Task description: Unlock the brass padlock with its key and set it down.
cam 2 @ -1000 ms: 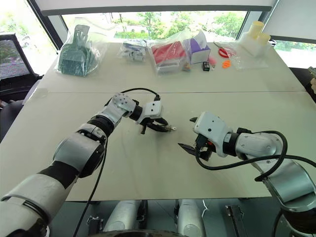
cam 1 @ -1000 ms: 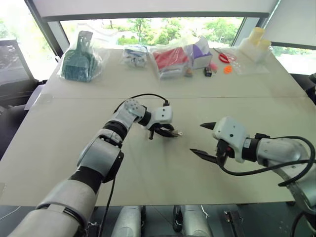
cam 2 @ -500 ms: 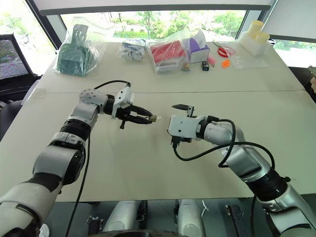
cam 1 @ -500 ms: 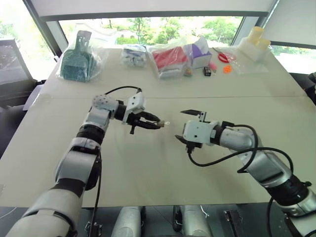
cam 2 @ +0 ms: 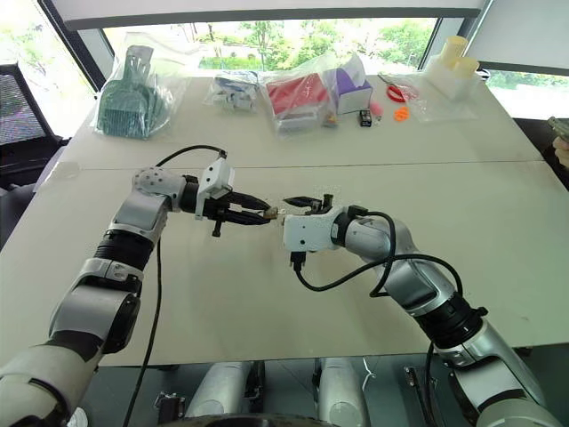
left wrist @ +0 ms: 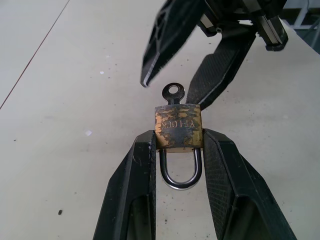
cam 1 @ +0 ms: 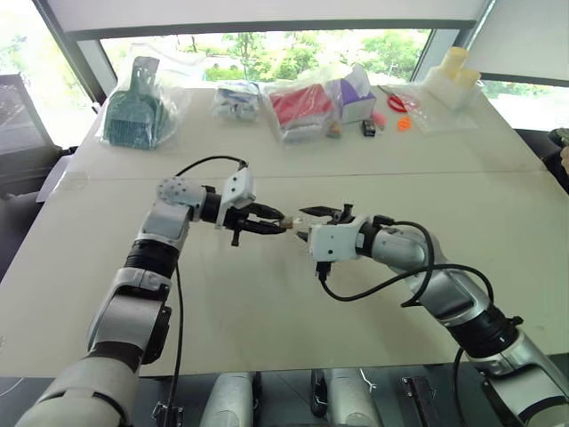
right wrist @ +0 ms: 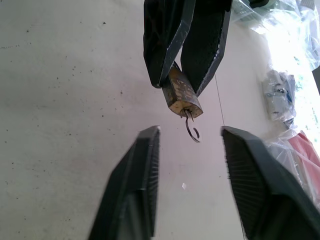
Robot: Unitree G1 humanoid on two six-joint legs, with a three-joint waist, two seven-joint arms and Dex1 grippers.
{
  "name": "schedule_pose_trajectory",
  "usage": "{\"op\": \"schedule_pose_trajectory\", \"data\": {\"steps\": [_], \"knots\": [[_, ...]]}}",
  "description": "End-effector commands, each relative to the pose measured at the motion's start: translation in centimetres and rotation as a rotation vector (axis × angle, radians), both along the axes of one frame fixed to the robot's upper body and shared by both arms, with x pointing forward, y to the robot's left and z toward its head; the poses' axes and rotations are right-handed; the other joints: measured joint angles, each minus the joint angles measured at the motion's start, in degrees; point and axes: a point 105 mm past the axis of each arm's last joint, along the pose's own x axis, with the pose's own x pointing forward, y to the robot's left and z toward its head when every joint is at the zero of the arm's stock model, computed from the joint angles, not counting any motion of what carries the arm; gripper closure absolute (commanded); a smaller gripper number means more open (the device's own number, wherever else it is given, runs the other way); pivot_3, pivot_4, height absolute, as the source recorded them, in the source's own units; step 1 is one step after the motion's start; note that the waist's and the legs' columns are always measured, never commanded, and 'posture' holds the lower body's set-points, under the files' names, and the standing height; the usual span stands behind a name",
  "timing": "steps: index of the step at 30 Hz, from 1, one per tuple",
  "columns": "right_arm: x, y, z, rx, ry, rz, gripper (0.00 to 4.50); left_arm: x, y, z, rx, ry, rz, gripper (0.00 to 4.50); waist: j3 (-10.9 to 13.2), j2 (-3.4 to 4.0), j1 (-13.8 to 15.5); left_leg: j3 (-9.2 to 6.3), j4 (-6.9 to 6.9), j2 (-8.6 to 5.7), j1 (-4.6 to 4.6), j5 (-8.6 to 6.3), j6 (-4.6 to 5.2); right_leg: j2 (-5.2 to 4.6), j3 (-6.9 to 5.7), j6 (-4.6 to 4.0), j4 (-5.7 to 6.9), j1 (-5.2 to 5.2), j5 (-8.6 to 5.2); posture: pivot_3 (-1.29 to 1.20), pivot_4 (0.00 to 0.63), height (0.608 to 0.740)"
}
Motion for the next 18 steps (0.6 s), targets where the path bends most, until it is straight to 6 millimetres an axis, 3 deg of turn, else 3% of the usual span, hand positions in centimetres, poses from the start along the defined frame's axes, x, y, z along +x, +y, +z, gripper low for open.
{"op": "schedule_pose_trajectory", "data": {"steps": [1, 8, 18], "knots": [[0.09, 0.43, 1.7, 0.016, -0.062, 0.024, 4.44, -0.17, -0.17, 0.93, -0.018, -0.047, -0.017, 3.78, 0.0, 0.0, 0.01, 0.01, 0.0, 0.0, 0.0, 0.0, 0.0, 0.0, 0.0, 0.0, 0.0, 0.0, 0.0, 0.0, 0.15, 0.74], [-0.04, 0.53, 1.65, 0.012, -0.018, 0.043, 4.44, -0.39, -0.27, 0.95, 0.002, -0.116, -0.035, 3.78, 0.0, 0.0, 0.02, 0.01, 0.0, 0.0, 0.0, 0.0, 0.0, 0.0, 0.0, 0.0, 0.0, 0.0, 0.0, 0.0, 0.15, 0.74], [-0.68, 0.02, 1.02, 0.061, 0.483, 0.023, 4.44, -0.19, -1.04, 1.7, 0.106, -0.584, -0.109, 3.78, -0.01, 0.01, 0.12, -0.01, 0.02, 0.02, 0.02, 0.0, 0.0, -0.01, 0.0, -0.01, 0.0, 0.02, 0.01, 0.0, 0.15, 0.74]]}}
